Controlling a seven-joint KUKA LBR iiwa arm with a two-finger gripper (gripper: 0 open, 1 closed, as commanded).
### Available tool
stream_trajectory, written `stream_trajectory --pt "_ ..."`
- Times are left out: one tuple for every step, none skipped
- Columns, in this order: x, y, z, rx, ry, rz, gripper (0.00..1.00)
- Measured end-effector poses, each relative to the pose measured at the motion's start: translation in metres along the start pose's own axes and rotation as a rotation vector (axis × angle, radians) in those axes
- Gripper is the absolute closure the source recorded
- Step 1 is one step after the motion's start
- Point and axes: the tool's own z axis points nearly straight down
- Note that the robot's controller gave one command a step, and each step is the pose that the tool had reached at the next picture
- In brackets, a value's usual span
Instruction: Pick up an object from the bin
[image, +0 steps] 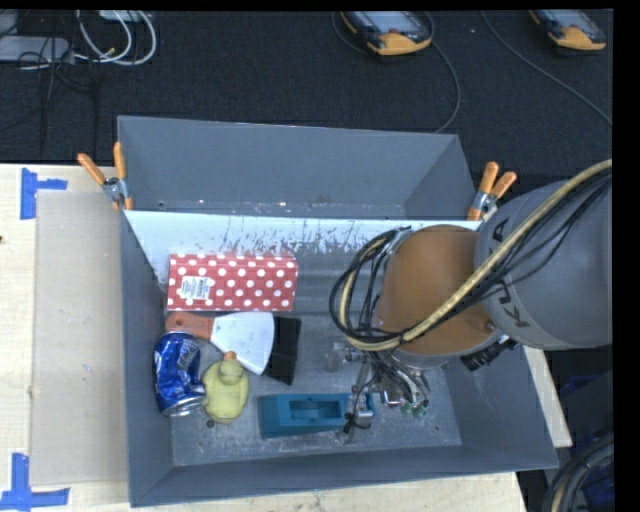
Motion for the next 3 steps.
stream_trajectory --pt "0.000 0.000 0.000 0.000 0.000 0.000 0.00" --pt "-0.006 0.003 0.043 -0.001 -0.002 0.022 0.00" --pt "-0.007 0.005 0.080 0.001 0.005 0.045 1.00"
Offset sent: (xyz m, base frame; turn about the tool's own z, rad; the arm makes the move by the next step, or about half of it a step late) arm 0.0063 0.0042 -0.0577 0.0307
